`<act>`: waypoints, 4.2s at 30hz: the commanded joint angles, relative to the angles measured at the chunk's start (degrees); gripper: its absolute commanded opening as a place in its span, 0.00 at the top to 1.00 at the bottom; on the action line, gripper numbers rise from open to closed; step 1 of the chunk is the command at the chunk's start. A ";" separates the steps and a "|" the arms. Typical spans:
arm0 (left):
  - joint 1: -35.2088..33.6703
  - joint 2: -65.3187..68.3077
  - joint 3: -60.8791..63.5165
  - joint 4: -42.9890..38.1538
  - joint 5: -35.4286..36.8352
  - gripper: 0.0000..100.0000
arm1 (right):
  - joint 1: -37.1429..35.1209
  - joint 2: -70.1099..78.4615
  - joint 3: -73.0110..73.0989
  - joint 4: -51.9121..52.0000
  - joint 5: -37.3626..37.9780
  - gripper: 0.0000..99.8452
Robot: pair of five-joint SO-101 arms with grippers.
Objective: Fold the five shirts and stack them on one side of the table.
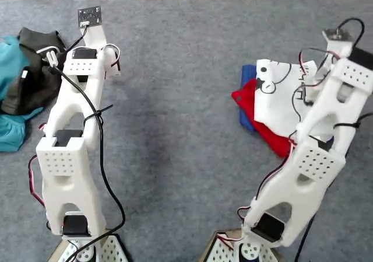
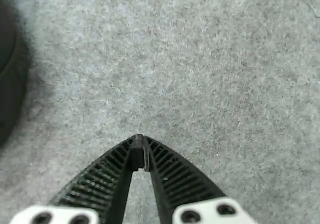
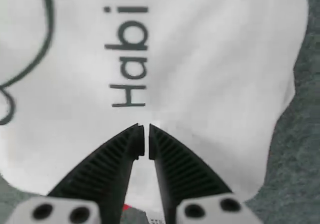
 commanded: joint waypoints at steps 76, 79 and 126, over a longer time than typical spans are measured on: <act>-33.10 -27.60 -43.38 50.02 -10.81 0.97 | -23.47 -6.46 -41.45 3.16 -1.58 0.97; -22.20 -41.93 -29.49 50.02 -11.08 0.97 | -24.26 -6.46 -41.45 3.16 -1.58 0.97; 5.49 -55.03 48.04 32.97 -1.85 0.71 | -43.52 -40.66 49.19 2.73 -1.58 0.79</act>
